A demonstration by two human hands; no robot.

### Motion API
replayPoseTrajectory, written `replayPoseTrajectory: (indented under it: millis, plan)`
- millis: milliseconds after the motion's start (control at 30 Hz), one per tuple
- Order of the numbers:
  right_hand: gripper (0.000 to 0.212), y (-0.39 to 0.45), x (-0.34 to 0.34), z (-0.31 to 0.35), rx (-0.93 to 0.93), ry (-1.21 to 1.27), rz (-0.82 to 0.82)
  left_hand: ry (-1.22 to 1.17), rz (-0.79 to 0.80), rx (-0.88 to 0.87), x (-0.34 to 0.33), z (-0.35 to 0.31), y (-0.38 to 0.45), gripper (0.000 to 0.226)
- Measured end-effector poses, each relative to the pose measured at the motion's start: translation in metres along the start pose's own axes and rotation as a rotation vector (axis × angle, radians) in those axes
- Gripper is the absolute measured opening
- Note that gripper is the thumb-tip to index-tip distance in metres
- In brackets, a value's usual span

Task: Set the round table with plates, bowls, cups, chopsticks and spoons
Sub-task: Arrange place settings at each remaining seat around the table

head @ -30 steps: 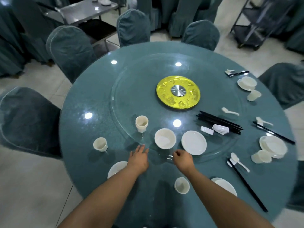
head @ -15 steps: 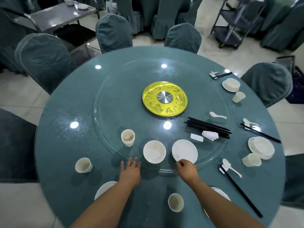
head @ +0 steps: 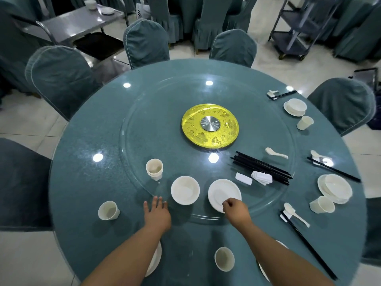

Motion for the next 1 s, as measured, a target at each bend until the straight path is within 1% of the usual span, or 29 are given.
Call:
replayPoseTrajectory:
  millis: [100, 533, 600, 667, 733, 800, 1000]
  plan:
    - [0.024, -0.002, 0.001, -0.003, 0.009, -0.019, 0.009, -0.022, -0.006, 0.037, 0.002, -0.002, -0.005, 0.071]
    - [0.029, -0.004, 0.001, -0.001, 0.023, -0.019, 0.043, -0.087, 0.042, 0.071, 0.007, -0.013, -0.019, 0.073]
    - [0.032, -0.006, 0.001, -0.001, 0.025, -0.015, 0.042, -0.091, 0.025, 0.072, 0.013, -0.013, -0.021, 0.065]
    - [0.033, -0.008, 0.003, -0.003, 0.015, -0.002, 0.041, -0.132, -0.011, 0.040, 0.022, -0.018, -0.022, 0.043]
    - [0.032, -0.008, 0.006, -0.004, 0.015, -0.008, 0.043, -0.195, -0.015, 0.020, 0.032, -0.023, -0.025, 0.029]
    - [0.030, -0.006, 0.009, -0.004, 0.023, -0.012, 0.045, -0.213, -0.011, 0.010, 0.040, -0.028, -0.027, 0.026]
    - [0.028, -0.003, 0.012, -0.004, 0.023, 0.005, 0.041, -0.225, -0.047, -0.034, 0.045, -0.047, -0.026, 0.033]
Point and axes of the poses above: each hand's wrist, its own y-axis towards the middle knuckle, its own x-axis out of the back of the hand, z = x × y, the point moved 3 cm from there along y, towards the middle knuckle, and after that the axes turned 12 degrees about x, right-handed, at the moved point
